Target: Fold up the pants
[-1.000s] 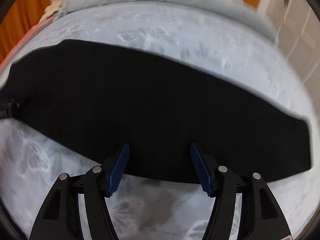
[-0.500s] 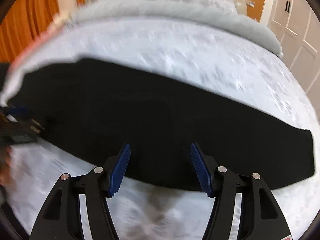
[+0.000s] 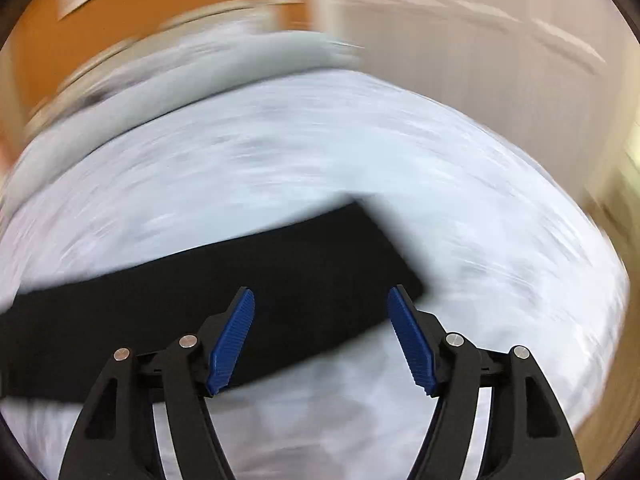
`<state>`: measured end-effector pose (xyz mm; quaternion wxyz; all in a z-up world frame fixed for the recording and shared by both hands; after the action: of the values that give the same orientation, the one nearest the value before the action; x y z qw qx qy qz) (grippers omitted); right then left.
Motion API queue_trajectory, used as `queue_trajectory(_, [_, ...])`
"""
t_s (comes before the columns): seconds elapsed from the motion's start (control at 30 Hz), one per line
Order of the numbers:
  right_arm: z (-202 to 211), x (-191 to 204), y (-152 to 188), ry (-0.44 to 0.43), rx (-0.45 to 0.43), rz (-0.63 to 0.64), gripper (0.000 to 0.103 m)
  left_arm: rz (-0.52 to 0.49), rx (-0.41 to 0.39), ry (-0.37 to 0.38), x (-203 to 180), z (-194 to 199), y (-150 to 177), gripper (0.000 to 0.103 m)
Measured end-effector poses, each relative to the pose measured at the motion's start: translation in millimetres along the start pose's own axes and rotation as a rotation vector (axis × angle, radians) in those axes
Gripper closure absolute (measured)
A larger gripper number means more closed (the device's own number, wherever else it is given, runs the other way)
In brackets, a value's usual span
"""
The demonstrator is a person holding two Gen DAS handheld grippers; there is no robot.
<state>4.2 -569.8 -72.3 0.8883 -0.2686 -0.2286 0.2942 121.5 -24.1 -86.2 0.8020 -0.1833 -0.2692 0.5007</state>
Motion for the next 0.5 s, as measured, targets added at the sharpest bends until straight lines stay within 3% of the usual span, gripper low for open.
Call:
queue_trajectory(0.1, [-26.6,-54.4,-12.3,0.038,0.039,-0.149,0.035,-0.011,0.012,0.004,-8.1,-3.9,0.1,0.005])
queue_trajectory(0.2, [-55.5,-75.9,-4.3,0.035,0.101,-0.2,0.035,-0.012,0.029,0.011,-9.1,-10.2,-0.2,0.005])
queue_trajectory(0.27, [-62.4,-71.8,-1.5,0.017,0.085,-0.192,0.031,-0.013,0.035,0.013,-12.1,-12.3,0.5,0.005])
queue_trajectory(0.33, [-59.3,-58.7,-8.4,0.046,0.05,-0.145,0.033,-0.015,0.036,0.004,-8.3,-14.8,0.3,0.005])
queue_trajectory(0.43, [-47.1,-51.1,-20.9,0.008,-0.02,-0.126,0.033,-0.004,0.037,0.013,-6.8,-12.3,-0.6,0.005])
queue_trajectory(0.5, [-51.3,-41.0,-21.2,-0.016,0.004,-0.093,0.04,0.005,0.036,0.024,-5.5,-12.7,-1.8,0.005])
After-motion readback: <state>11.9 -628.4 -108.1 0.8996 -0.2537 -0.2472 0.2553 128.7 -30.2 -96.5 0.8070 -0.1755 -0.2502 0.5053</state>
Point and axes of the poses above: each gripper's, at about its wrist camera, not at the fingertips, and z roughly against the way its jaws point, x to its left, y to its underside, the point moved 6 cm from there along -z, roughly the way its jaws point, and after that the axes turned 14 degrees about -z, right-handed, at the moved point
